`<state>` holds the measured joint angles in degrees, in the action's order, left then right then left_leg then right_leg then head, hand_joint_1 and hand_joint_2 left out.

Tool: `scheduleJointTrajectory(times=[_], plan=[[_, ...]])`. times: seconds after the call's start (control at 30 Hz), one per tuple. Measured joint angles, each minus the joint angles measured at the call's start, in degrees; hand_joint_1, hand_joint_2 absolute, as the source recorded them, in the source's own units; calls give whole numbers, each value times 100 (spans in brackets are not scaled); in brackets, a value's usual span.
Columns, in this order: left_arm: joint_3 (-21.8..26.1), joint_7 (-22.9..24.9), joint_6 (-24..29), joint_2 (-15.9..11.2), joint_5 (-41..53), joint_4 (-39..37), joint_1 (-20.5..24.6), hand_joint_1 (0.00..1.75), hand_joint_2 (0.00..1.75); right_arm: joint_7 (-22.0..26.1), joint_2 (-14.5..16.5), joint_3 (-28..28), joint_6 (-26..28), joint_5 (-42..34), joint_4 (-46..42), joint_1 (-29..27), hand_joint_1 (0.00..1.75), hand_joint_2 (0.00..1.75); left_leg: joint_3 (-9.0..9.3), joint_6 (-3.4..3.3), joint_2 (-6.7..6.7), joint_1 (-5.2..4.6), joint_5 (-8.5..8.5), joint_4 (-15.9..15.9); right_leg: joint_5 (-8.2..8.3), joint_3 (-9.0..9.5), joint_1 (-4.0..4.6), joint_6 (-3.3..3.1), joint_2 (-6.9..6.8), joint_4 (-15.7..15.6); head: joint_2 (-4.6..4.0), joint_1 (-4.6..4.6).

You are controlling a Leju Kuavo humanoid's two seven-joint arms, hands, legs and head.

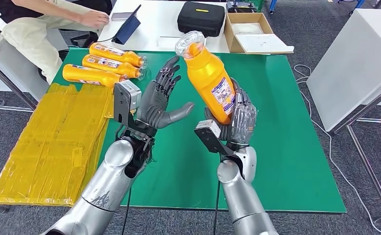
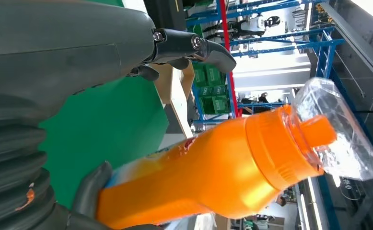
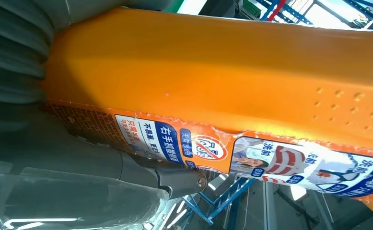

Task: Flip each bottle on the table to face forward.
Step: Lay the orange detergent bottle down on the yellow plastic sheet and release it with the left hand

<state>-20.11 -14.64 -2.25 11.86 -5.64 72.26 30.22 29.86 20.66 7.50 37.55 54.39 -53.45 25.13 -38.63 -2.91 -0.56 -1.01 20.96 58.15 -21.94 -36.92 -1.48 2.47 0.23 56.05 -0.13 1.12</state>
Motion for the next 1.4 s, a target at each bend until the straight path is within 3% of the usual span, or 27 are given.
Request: scheduleJointTrajectory(times=[0.47,0.7,1.0,1.4], plan=[[-211,68,-8,42,-448,2,69,0,175,-131,17,556,0,-166,275,103,175,175,0,0,1,0,0,0,0,0,0,0,0,1,0,-1],[-273,68,65,40,-626,2,100,0,175,-267,19,1341,0,-760,582,256,175,175,0,0,1,1,0,0,-1,-3,0,-1,0,1,0,1],[-256,55,106,34,-718,2,101,0,175,-379,19,1711,0,-1029,802,382,175,175,-1,0,1,1,0,0,0,-2,0,0,1,0,0,-1],[-82,-42,165,-81,-871,-62,84,0,175,-862,-46,2869,-88,-1904,1330,744,175,175,-1,3,16,3,-2,0,1,-10,1,-1,11,1,0,-1]])
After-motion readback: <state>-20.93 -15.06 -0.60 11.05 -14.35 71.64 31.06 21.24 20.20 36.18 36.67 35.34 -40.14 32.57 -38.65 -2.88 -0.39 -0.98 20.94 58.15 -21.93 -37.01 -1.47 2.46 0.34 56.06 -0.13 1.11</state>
